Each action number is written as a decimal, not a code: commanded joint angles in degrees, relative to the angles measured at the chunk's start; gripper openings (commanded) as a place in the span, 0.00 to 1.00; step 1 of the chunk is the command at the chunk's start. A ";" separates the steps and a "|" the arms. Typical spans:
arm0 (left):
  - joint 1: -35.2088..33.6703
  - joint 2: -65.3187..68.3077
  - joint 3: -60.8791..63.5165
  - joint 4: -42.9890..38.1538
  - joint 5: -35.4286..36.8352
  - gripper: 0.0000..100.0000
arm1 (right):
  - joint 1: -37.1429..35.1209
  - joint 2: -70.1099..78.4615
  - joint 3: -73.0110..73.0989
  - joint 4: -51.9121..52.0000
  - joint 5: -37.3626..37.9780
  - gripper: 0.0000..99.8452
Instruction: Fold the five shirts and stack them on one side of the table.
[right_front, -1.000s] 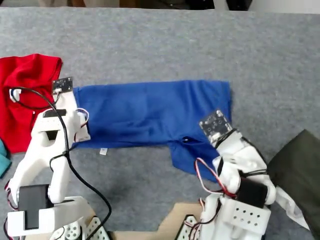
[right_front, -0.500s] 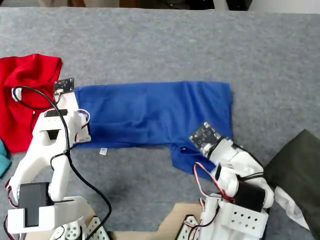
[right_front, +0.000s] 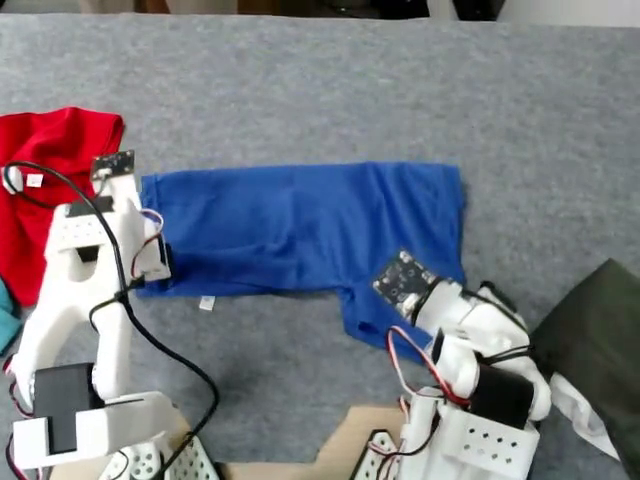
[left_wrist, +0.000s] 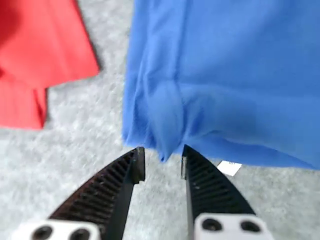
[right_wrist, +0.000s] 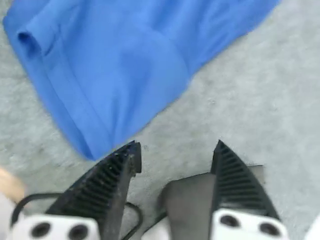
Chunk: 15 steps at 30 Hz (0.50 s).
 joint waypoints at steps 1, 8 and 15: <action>-3.34 -0.40 -7.65 5.89 -0.62 0.16 | 0.04 0.22 -4.53 -4.31 1.76 0.16; -10.73 0.04 -26.29 17.93 -1.76 0.18 | -0.13 2.33 -8.40 -12.57 6.42 0.06; 2.81 0.48 -30.07 6.07 12.48 0.02 | -1.63 25.19 -16.75 -26.99 -2.11 0.04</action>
